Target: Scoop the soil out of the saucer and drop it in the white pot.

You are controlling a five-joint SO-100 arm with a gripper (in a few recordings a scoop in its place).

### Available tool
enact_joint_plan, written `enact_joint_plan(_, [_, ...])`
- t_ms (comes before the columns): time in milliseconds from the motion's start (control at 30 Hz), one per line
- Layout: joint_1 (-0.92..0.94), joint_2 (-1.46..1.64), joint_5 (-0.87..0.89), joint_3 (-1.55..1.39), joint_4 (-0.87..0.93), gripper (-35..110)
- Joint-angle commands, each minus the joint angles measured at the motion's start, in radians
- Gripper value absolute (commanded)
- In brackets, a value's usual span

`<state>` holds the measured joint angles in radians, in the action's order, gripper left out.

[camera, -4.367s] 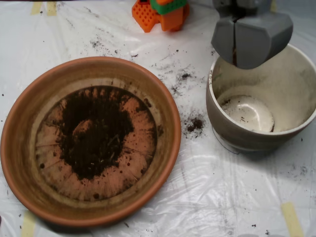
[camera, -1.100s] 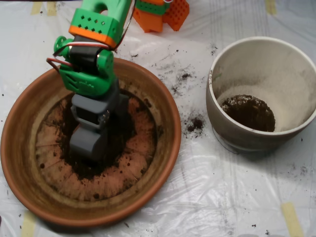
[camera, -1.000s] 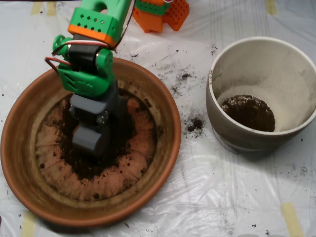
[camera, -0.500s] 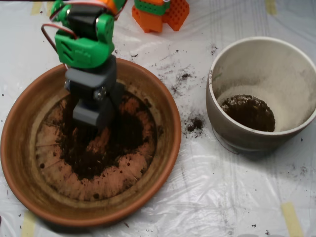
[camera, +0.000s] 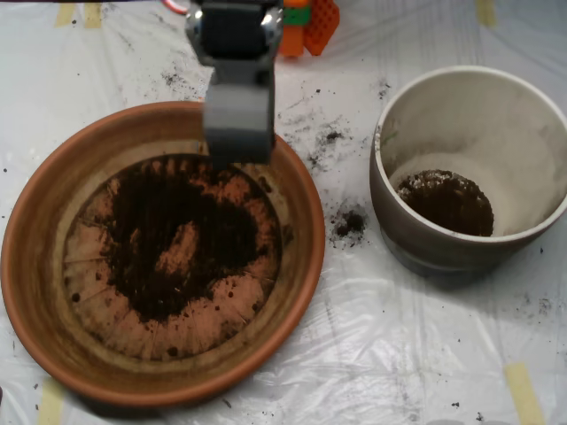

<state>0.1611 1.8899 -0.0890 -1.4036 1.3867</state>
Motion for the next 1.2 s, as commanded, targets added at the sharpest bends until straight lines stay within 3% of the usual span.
enact_joint_plan(0, [-0.101, 0.095, -0.051, 0.161, 0.043, -1])
enact_joint_plan(433, [-0.534, 0.048, -0.129, 0.23, 0.083, -1])
enact_joint_plan(767, [-0.629, -0.121, -0.124, 0.348, 0.092, 0])
enact_joint_plan(967, [-0.637, -0.14, -0.127, 0.319, 0.091, 23])
enact_joint_plan(1167, [-0.638, -0.141, -0.126, 0.319, 0.109, 31])
